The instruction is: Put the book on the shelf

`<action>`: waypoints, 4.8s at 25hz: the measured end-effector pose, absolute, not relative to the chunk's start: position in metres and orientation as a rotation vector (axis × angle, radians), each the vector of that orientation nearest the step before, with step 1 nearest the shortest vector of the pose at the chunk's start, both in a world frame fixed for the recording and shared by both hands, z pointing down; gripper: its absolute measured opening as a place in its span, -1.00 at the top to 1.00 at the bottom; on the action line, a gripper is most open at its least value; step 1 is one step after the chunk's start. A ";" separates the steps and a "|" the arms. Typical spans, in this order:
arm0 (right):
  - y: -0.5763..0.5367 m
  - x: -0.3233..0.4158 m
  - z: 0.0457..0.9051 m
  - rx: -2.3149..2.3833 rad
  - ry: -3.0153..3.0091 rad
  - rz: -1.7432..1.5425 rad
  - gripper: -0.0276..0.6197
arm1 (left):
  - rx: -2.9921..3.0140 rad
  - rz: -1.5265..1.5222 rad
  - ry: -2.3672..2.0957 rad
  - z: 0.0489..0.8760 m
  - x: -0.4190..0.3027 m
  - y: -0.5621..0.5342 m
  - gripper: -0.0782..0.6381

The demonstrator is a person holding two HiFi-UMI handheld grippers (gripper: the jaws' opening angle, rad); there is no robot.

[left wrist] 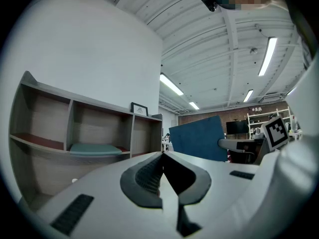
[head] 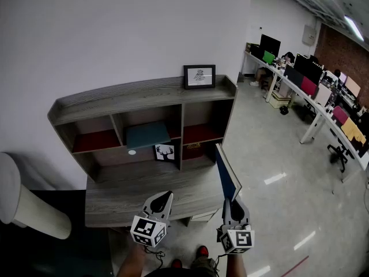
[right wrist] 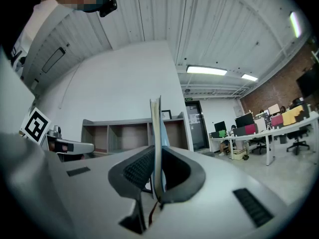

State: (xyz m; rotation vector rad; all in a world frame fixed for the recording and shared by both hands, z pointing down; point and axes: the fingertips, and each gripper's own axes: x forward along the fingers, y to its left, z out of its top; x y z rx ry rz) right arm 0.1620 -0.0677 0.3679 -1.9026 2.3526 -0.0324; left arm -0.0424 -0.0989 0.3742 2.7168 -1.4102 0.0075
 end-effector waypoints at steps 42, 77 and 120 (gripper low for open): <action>-0.365 0.187 0.431 -1.679 2.960 0.845 0.73 | 2.236 0.022 -1.986 0.414 -0.020 -0.253 0.76; -0.386 0.137 0.516 -1.576 3.185 1.535 0.53 | 2.131 0.053 -2.031 0.433 -0.054 -0.241 0.76; -0.211 0.134 0.401 -1.591 2.815 0.110 0.72 | 2.417 0.058 -1.774 0.392 -0.055 -0.147 0.76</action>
